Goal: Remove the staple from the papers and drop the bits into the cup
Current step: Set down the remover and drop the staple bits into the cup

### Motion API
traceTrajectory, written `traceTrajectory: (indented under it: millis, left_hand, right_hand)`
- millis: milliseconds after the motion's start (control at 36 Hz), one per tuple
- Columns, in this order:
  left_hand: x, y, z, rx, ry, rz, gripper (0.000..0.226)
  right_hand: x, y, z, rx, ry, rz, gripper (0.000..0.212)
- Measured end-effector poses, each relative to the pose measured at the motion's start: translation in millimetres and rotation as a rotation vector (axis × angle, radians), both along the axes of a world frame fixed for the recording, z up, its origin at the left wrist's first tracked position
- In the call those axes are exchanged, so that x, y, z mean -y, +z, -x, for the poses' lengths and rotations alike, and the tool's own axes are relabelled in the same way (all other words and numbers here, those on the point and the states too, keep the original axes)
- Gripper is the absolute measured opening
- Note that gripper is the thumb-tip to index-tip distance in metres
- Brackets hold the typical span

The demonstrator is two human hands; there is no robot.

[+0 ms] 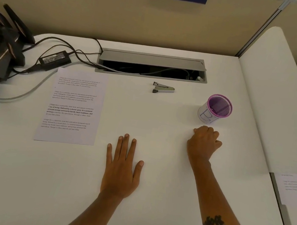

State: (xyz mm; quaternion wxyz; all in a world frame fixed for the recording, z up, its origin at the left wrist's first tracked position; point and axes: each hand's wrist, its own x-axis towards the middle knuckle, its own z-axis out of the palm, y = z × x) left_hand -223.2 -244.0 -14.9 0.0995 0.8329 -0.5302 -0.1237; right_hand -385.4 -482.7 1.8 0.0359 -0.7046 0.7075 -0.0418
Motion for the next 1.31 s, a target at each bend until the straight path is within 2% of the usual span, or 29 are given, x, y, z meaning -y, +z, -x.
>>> traceTrajectory:
  millis: [111, 194, 278, 389, 611, 917, 1167, 1306]
  left_hand:
    - [0, 0, 0, -0.004, 0.001, 0.002, 0.074]
    - [0, -1, 0, -0.005, 0.002, -0.002, 0.074]
    - [0, 0, 0, -0.008, 0.001, -0.002, 0.074]
    - [0, 0, 0, -0.012, 0.001, 0.001, 0.074]
    - [-1, 0, 0, -0.007, -0.006, -0.007, 0.074]
    - [0, -1, 0, -0.008, -0.009, 0.005, 0.074]
    - [0, -2, 0, -0.009, -0.005, 0.009, 0.074]
    - [0, -2, 0, -0.007, -0.006, 0.009, 0.074]
  right_hand:
    - [-1, 0, 11, 0.070, 0.060, -0.019, 0.015]
    - [1, 12, 21, 0.220, 0.023, -0.069, 0.020]
    - [7, 35, 30, 0.403, -0.048, -0.112, 0.014]
    - [17, 76, 37, 0.501, 0.004, -0.077, 0.025]
    - [64, 123, 34, 0.515, 0.041, -0.008, 0.025]
    - [88, 113, 34, 0.435, 0.103, 0.063, 0.018]
    - [87, 113, 37, 0.496, 0.128, 0.159, 0.006]
    - [87, 109, 41, 0.523, 0.142, 0.158, 0.013]
